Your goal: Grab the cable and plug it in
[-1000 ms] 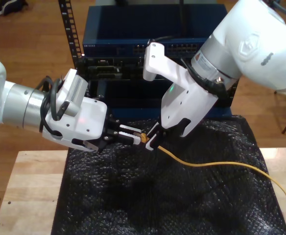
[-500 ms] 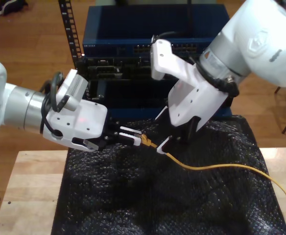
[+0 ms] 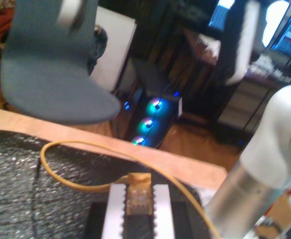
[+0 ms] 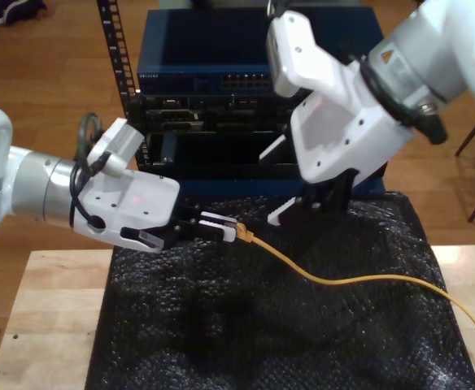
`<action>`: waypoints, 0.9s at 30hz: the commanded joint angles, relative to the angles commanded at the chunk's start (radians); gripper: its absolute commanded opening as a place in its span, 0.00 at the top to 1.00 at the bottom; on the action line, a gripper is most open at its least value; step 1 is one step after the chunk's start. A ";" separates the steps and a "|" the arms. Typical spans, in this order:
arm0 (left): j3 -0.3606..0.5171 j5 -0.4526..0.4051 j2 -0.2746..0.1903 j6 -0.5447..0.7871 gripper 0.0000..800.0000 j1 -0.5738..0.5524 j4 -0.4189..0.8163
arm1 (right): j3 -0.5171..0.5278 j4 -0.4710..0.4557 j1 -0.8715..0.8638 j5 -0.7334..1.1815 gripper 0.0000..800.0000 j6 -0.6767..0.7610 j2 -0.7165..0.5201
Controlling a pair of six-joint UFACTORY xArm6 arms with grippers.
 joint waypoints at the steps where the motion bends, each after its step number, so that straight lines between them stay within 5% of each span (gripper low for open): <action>1: 0.000 0.015 0.011 0.000 0.99 0.008 -0.014 | 0.002 0.002 0.000 -0.002 0.02 -0.009 -0.008; 20: 0.000 0.190 0.112 -0.081 0.99 0.040 -0.091 | 0.100 0.000 0.028 -0.011 0.02 -0.169 -0.138; 27: 0.000 0.241 0.138 -0.115 0.99 0.043 -0.115 | 0.209 -0.002 0.123 -0.258 0.02 -0.227 -0.160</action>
